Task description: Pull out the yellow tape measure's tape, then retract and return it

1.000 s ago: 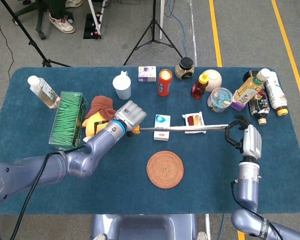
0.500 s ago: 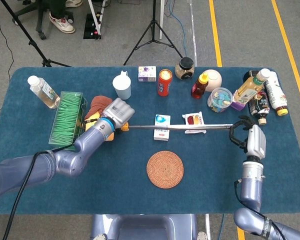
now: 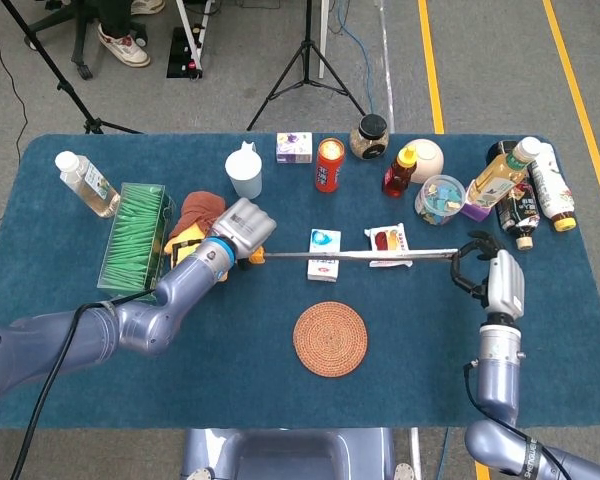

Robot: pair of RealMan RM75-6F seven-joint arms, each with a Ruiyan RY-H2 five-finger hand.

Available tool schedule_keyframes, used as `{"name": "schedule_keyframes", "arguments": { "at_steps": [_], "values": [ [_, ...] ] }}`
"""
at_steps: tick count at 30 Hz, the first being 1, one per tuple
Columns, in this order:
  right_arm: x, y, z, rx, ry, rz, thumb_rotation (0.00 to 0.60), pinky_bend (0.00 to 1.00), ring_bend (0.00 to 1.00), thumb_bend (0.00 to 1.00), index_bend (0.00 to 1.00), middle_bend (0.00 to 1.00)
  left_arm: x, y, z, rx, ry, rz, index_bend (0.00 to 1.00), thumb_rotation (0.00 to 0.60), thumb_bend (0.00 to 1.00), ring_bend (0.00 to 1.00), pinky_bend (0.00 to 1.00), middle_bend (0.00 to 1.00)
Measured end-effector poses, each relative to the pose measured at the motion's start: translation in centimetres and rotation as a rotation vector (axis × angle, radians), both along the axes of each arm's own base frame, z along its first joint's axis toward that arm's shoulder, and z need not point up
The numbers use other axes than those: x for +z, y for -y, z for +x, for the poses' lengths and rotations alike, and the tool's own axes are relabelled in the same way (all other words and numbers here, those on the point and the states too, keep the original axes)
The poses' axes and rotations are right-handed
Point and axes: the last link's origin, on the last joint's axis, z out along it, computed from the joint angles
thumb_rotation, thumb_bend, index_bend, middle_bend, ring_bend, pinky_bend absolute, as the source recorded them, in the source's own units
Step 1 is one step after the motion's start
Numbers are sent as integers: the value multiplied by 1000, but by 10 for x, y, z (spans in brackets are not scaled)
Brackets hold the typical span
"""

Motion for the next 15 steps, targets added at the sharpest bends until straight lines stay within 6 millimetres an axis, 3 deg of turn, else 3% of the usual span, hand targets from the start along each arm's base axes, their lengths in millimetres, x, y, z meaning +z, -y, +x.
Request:
{"name": "schedule_keyframes", "arguments": {
  "at_steps": [15],
  "values": [
    [-29, -3, 45, 142, 29, 98, 544, 307, 209, 601, 562, 252, -26, 1, 37, -35, 66, -11, 677, 600, 437, 496, 626, 553]
  ]
}}
